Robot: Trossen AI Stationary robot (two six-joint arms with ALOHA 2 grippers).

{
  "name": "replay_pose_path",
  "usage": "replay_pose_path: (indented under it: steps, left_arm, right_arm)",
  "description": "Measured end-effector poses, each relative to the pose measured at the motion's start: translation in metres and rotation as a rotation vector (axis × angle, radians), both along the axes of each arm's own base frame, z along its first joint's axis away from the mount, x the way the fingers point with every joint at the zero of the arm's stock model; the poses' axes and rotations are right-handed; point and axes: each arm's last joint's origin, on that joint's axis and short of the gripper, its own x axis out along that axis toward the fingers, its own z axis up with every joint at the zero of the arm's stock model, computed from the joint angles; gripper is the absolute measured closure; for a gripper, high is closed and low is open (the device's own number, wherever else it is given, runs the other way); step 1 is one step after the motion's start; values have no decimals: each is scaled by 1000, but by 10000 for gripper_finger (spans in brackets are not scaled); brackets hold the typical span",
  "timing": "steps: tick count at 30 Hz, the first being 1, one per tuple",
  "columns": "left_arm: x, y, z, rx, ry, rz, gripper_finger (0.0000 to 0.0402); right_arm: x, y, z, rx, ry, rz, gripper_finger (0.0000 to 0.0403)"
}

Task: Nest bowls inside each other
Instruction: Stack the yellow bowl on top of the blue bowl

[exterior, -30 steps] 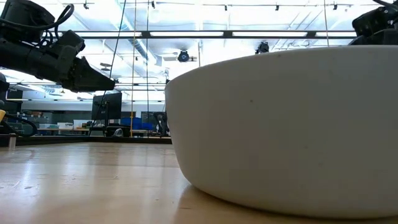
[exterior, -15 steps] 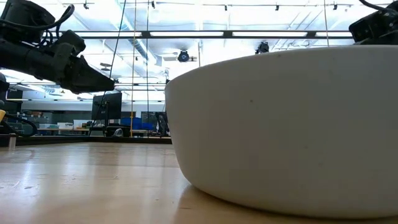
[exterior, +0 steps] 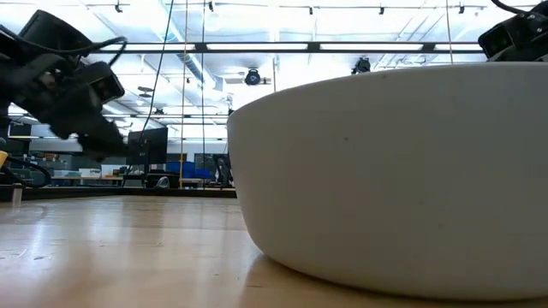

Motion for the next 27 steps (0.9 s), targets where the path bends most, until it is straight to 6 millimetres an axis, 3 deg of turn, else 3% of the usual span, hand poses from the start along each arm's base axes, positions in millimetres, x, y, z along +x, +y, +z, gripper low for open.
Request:
replay_pose_path:
  steps: [6,19,27]
  left_arm:
    - [4,-23,-3,-134,166,-158,194]
    - [20,-104,44,-90,292,-248,194]
    - [32,-145,30,-38,422,-208,194]
  right_arm:
    - [0,0,0,19,0,-2,214]
    - [0,0,0,110,3,-9,211]
    - [0,0,0,123,3,-10,215]
